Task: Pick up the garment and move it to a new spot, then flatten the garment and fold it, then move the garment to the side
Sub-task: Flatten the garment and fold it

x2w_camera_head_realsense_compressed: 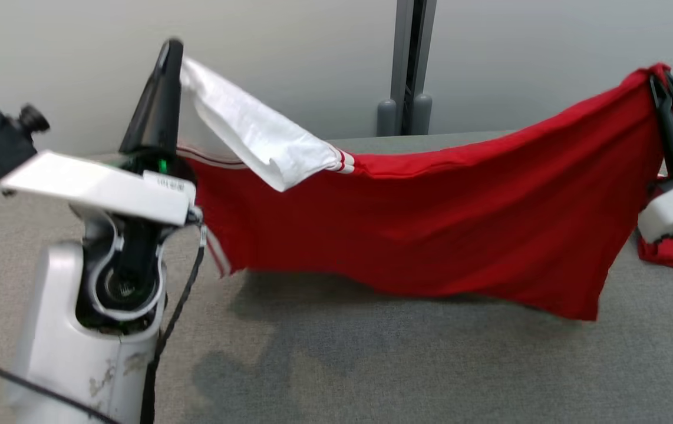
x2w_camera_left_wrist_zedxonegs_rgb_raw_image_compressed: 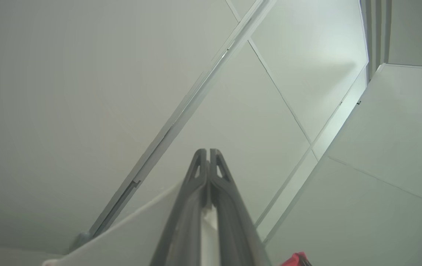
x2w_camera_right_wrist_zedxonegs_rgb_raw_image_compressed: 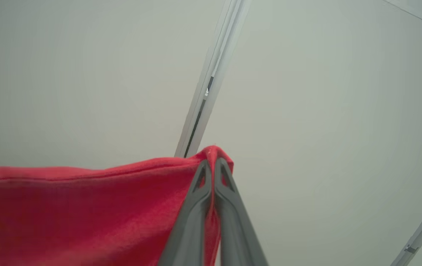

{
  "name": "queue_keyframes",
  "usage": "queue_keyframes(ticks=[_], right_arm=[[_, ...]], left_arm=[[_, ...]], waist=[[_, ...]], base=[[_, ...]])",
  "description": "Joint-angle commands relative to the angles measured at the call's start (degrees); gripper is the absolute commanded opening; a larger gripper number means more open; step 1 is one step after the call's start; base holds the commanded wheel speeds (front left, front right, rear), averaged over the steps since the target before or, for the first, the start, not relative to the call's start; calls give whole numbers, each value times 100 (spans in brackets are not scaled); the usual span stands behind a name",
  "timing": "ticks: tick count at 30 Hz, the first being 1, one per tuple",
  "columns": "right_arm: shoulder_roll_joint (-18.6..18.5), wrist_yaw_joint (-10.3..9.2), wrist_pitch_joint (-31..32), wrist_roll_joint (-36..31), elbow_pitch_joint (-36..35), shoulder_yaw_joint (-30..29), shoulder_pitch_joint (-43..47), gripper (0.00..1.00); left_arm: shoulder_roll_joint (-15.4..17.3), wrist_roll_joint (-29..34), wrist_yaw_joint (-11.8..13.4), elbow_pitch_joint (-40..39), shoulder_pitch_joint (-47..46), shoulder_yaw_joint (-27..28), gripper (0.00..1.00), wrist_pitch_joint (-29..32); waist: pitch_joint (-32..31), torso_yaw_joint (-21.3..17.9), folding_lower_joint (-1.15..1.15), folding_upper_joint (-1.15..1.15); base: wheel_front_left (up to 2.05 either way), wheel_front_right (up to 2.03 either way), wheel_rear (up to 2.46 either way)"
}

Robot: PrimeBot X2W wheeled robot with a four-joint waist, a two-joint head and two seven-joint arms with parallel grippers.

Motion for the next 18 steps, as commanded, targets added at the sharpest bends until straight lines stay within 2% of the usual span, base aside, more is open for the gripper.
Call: queue_keyframes(ticks=[1, 7, 8, 12, 15, 18], right_arm=[[-69, -2, 52, 38, -37, 34, -143, 0], [-393, -2, 523, 312, 76, 476, -1230, 0], [-481, -2, 633, 419, 206, 641, -1721, 0], [-631, -2, 804, 641, 533, 997, -2873, 0], [-631, -2, 742, 766, 958, 1265, -3801, 0], [-432, -2, 463, 849, 1548, 1335, -4762, 0]], left_arm=[[50, 22, 46, -28, -173, 43, 0, 32], [125, -66, 457, 185, -1423, 116, 0, 513], [187, -29, 580, 385, -1963, 155, 0, 654], [297, -89, 852, 958, -3158, 307, 0, 911], [458, 102, 857, 1552, -4117, 328, 0, 878], [584, 324, 702, 2195, -5112, 299, 0, 680]], waist=[[47, -17, 0, 0], [502, -59, 0, 0], [764, -70, 0, 0], [1526, -76, 0, 0], [2049, -100, 0, 0], [2472, -170, 0, 0]], base=[[0, 0, 0], [0, 0, 0], [0, 0, 0], [0, 0, 0], [0, 0, 0], [0, 0, 0]])
